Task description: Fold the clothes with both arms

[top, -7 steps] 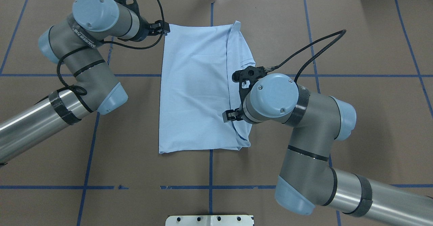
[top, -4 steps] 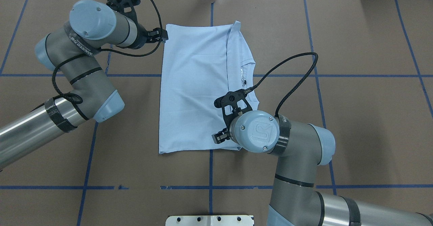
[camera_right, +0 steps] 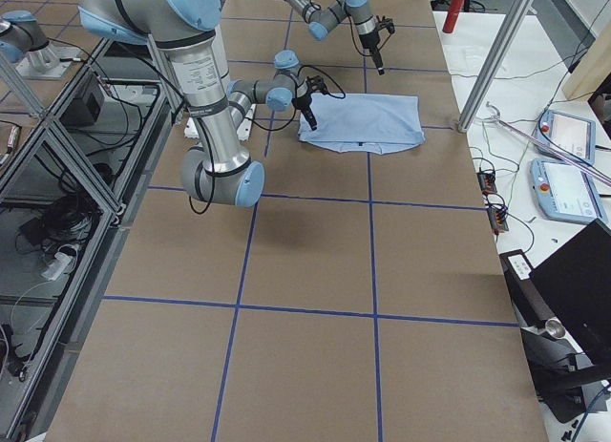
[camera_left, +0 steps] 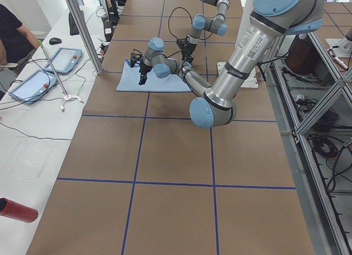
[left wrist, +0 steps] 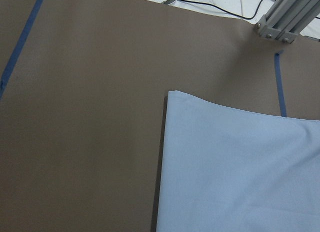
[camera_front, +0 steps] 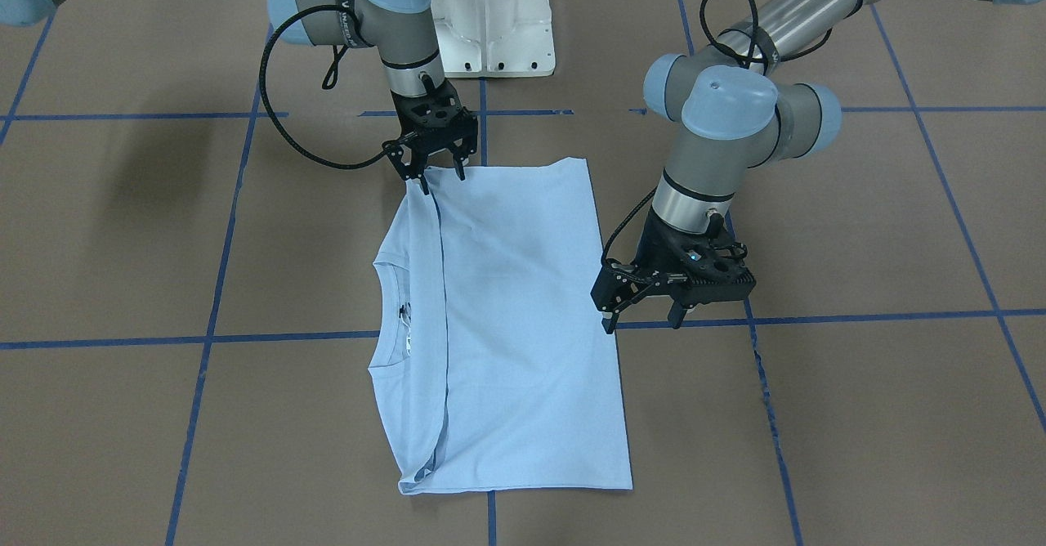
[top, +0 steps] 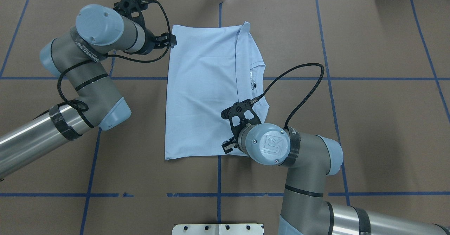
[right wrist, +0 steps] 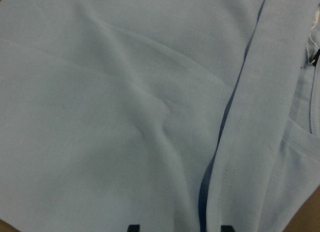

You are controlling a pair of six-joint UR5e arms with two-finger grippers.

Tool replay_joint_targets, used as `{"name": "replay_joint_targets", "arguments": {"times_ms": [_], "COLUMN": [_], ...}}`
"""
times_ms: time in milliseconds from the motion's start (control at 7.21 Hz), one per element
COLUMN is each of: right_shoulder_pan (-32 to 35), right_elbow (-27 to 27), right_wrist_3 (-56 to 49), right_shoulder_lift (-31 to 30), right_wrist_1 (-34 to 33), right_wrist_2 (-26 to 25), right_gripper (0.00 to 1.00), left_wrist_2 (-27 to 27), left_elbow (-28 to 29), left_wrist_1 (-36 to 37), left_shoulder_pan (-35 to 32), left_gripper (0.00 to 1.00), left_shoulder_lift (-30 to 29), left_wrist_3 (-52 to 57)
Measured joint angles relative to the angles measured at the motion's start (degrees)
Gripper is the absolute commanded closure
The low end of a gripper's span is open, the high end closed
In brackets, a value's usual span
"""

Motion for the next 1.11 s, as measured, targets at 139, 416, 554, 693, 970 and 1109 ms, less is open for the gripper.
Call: {"name": "replay_joint_targets", "arguments": {"times_ms": [139,416,554,693,970,1109], "right_shoulder_pan": [0.1,0.1,0.1,0.1,0.2,0.3], "right_elbow": [0.1,0.2,0.2,0.3,0.5,0.6], "right_wrist_3": [-0.8,-1.4,-1.5,-1.6,-1.6,-1.6], "right_shoulder_lift": [-0.8,-1.6,-1.8,-1.8,-1.9,-1.9], "right_wrist_1": [0.1,0.1,0.2,0.2,0.2,0.2], "right_wrist_2": [0.1,0.2,0.3,0.3,0.3,0.4], "right_gripper": [0.44,0.55,0.69,0.78,0.86,0.96], "left_wrist_2": [0.0,0.1,0.1,0.1,0.1,0.1], "left_elbow": [0.1,0.2,0.2,0.2,0.2,0.2], "left_wrist_1": [-0.2,-0.3,-0.4,-0.4,-0.4,-0.4], "left_shoulder_pan": [0.4,0.9,1.0,1.1,1.2,1.2], "left_gripper": [0.0,0.0,0.0,0.0,0.0,0.0], "left_shoulder_lift": [0.0,0.0,0.0,0.0,0.0,0.0], "left_wrist_3": [-0.4,-1.2,-1.4,-1.5,-1.6,-1.6]}}
